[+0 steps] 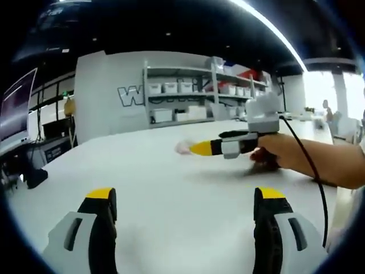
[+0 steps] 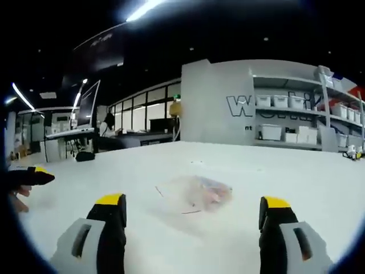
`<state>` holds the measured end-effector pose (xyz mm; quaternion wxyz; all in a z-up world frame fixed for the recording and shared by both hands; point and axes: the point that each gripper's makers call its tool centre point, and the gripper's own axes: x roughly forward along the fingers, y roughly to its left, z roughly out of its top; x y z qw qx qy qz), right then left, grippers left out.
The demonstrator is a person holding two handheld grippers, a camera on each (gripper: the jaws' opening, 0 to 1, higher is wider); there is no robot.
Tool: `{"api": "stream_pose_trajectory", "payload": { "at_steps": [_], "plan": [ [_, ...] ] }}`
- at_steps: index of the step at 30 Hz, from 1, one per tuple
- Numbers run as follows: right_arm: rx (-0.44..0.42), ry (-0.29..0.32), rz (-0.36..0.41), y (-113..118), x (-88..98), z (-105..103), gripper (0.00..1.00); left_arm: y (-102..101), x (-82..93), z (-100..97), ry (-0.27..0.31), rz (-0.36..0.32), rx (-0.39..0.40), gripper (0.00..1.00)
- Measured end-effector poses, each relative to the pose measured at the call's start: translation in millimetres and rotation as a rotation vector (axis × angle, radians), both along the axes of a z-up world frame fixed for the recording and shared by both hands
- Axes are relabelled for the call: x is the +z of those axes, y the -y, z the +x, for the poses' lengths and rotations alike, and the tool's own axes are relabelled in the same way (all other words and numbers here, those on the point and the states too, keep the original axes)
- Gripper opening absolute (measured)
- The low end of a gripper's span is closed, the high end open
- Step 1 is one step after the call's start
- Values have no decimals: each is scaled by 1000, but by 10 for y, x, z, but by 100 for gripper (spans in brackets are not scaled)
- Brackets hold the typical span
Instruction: Open the resealable bag by pulling the two sides of the seal apart until the entire bag opening is separated and visibly accessible.
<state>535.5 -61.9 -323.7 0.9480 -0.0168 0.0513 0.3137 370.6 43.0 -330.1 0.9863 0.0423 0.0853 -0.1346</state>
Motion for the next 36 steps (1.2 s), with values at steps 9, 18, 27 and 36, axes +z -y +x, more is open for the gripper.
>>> {"api": "stream_pose_trajectory", "payload": {
  "at_steps": [9, 18, 27, 36],
  "plan": [
    [2, -12, 5, 6, -11, 10, 98, -17, -14, -12, -5, -10, -3, 100],
    [-6, -10, 16, 42, 32, -12, 92, -9, -24, -30, -8, -13, -4, 99],
    [-2, -15, 17, 37, 34, -35, 89, -20, -40, -42, -14, -20, -5, 99],
    [-4, -15, 25, 58, 57, -58, 88, -19, -39, -43, -14, -25, -7, 98]
  ]
}}
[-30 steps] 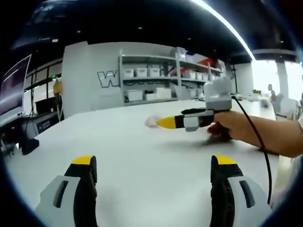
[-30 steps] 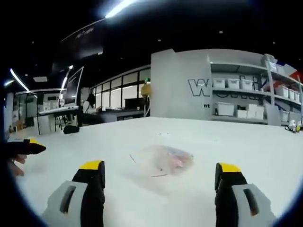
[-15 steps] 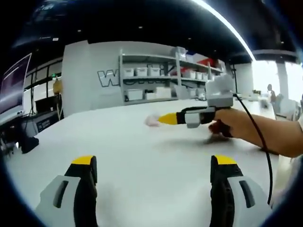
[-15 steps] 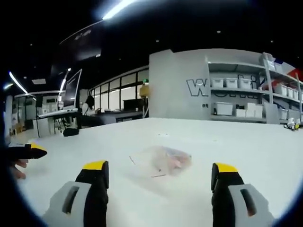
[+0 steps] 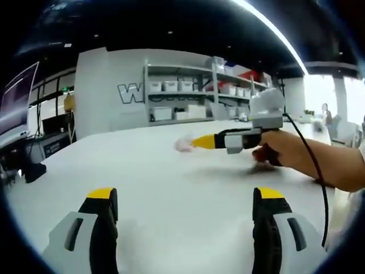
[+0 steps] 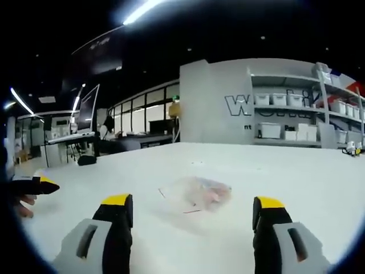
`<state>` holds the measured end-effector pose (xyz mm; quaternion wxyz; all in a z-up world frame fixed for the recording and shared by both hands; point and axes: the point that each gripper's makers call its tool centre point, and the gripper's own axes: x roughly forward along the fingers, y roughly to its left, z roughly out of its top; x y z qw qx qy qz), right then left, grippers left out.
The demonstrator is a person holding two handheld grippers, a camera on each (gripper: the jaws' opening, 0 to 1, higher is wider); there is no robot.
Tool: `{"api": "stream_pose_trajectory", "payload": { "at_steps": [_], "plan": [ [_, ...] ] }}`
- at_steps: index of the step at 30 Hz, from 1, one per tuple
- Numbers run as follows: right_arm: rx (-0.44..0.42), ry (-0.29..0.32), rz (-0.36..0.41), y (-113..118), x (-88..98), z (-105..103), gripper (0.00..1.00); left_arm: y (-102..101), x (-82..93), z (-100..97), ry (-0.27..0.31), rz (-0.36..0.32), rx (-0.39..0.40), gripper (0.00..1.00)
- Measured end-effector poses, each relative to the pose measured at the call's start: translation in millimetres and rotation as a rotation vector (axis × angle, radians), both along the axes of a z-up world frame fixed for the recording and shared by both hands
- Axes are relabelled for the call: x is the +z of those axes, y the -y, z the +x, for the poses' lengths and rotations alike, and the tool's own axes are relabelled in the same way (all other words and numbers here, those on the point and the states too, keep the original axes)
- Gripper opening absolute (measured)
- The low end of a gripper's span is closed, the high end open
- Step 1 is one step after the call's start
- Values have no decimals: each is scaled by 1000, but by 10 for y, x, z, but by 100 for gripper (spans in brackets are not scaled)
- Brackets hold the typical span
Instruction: Open the resealable bag by pulling the two sides of the seal apart until the entire bag opening is separated and visibly accessible.
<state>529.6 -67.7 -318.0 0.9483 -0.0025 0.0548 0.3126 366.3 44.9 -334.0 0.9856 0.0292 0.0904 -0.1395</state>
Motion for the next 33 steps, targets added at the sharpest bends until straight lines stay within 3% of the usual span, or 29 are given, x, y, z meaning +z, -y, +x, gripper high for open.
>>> {"api": "stream_pose_trajectory", "payload": {
  "at_steps": [33],
  "plan": [
    [-1, 6, 16, 39, 32, -38, 80, 15, -18, -5, -3, -4, -6, 97]
  ]
}}
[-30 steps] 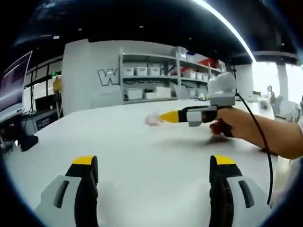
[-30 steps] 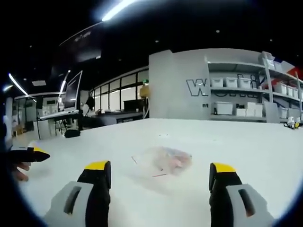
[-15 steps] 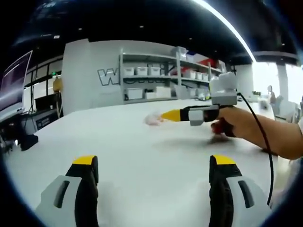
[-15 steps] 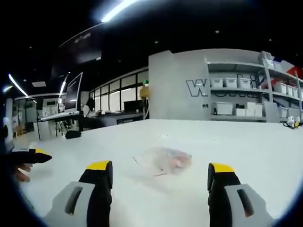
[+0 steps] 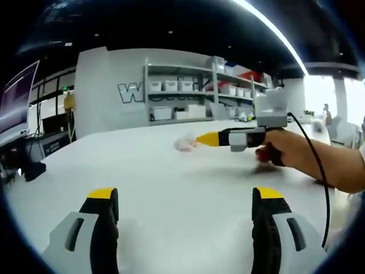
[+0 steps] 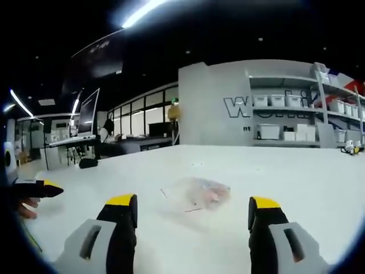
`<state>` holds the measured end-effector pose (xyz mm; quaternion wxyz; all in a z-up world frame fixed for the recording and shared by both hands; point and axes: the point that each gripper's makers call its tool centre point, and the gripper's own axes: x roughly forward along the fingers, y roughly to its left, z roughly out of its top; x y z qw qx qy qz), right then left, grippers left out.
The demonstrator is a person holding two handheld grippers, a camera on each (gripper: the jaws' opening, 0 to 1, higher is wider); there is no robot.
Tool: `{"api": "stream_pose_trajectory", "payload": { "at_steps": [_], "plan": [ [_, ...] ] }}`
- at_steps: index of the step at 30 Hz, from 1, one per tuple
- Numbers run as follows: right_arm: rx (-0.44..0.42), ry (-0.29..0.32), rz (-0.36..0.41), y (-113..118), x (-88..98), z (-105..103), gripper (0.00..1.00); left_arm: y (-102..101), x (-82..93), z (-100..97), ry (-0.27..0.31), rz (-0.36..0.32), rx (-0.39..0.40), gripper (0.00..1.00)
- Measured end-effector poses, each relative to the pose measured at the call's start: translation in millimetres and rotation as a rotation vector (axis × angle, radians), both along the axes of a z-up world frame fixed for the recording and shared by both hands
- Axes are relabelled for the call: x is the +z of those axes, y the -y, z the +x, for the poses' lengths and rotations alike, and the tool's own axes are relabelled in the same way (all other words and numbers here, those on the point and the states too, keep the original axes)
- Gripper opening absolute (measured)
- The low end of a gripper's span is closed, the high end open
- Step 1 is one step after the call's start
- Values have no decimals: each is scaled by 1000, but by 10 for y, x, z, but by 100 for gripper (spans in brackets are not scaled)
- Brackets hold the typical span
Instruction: Open the resealable bag by pulling the two sides of the seal apart until the entire bag opening is separated and visibly accessible.
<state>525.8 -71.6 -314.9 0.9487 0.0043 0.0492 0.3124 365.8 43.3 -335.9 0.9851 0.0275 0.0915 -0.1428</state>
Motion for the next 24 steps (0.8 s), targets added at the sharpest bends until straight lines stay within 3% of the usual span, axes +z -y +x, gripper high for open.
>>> {"api": "stream_pose_trajectory", "payload": {
  "at_steps": [24],
  "plan": [
    [1, 4, -14, -14, -11, -43, 79, 5, 2, -12, -1, 4, -3, 97]
  ]
}}
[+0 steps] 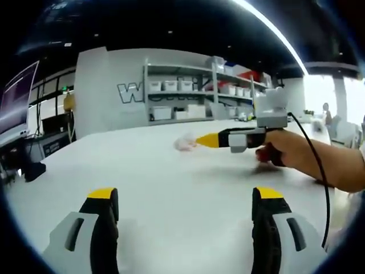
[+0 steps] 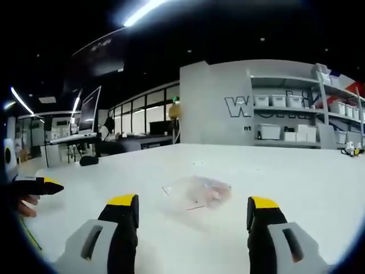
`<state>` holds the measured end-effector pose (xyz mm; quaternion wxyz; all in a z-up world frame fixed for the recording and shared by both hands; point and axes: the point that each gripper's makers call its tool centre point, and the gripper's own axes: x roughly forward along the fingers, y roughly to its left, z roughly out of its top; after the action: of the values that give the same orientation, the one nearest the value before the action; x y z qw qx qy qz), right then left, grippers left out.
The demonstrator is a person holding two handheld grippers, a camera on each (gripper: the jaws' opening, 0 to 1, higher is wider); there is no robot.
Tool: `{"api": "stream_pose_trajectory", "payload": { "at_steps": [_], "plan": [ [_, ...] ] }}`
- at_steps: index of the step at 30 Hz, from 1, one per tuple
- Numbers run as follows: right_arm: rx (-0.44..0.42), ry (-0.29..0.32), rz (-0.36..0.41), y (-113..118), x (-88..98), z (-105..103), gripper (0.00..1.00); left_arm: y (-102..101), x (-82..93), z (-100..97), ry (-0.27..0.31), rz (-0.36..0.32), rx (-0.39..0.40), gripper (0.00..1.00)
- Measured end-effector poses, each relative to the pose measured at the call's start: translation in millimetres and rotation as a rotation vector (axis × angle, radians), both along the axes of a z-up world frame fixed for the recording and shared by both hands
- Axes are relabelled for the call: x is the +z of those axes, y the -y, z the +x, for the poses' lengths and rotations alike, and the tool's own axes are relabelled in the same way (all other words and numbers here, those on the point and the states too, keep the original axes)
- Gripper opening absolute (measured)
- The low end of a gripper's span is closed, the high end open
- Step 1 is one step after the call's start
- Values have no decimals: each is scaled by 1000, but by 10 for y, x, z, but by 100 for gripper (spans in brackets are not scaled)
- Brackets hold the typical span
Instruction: Open the resealable bag by pulling the two sides of the seal apart until the entire bag opening is separated and visibly accessible.
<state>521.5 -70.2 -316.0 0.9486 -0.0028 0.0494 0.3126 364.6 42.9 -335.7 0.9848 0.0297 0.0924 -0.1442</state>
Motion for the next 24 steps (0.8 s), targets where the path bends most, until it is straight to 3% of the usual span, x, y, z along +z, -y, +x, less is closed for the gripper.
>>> {"api": "stream_pose_trajectory", "payload": {
  "at_steps": [24],
  "plan": [
    [-5, 6, 7, 30, 27, -69, 78, -13, 1, 3, 1, -1, 1, 97]
  ]
}}
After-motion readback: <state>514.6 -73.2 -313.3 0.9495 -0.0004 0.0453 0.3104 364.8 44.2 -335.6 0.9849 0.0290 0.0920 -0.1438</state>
